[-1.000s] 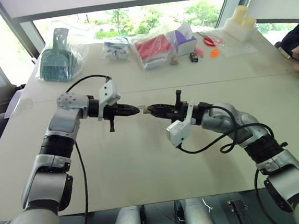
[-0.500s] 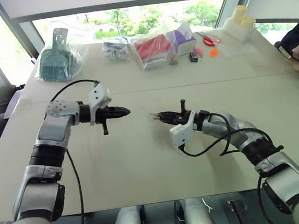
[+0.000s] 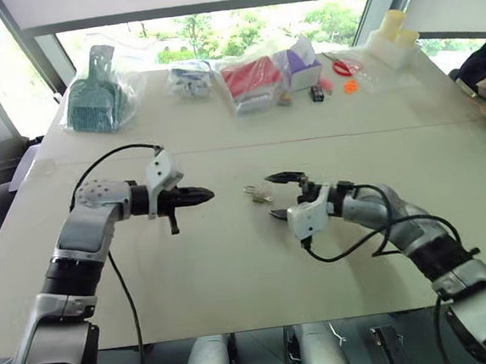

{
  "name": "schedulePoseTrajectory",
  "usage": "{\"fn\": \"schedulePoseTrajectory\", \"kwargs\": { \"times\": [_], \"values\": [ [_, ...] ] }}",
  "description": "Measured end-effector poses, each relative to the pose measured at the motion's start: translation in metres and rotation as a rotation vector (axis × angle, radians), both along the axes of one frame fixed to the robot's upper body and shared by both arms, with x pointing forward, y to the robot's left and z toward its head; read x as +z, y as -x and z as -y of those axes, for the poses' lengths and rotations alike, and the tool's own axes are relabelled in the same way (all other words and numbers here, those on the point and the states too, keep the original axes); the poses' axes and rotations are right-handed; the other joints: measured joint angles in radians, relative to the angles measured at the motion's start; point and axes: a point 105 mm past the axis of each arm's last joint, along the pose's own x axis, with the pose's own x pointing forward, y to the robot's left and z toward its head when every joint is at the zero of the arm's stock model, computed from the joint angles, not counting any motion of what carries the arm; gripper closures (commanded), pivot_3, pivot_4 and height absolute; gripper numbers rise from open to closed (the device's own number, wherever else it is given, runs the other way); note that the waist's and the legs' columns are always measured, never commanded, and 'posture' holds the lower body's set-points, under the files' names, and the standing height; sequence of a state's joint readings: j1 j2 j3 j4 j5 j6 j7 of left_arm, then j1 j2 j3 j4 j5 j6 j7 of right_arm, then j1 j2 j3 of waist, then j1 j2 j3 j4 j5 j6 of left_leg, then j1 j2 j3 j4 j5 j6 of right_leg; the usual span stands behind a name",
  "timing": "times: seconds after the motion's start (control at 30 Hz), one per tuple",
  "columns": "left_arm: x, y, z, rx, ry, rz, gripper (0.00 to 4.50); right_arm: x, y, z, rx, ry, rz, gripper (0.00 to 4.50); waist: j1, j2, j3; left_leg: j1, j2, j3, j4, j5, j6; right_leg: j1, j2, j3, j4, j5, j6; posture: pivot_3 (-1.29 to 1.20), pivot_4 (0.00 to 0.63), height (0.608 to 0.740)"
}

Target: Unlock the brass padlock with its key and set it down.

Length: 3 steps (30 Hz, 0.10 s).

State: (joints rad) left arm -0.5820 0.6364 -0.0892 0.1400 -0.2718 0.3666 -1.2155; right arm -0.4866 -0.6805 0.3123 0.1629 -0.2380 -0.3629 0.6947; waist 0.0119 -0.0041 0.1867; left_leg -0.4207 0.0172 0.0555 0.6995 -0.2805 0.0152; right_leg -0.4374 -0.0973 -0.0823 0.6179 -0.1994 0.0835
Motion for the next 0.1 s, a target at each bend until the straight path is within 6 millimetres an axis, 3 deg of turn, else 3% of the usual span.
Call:
{"fn": "schedulePoseTrajectory", "kwargs": {
  "times": [0.1],
  "values": [
    [0.002,0.003,0.001,-0.002,0.004,0.005,4.50,0.022,0.002,0.009,-0.090,-0.141,-0.166,0.04,-0.001,0.000,0.000,0.006,0.001,0.000,-0.001,0.000,0.000,0.004,0.000,0.000,0.001,0.000,0.000,0.00,0.150,0.740]
  ]
}}
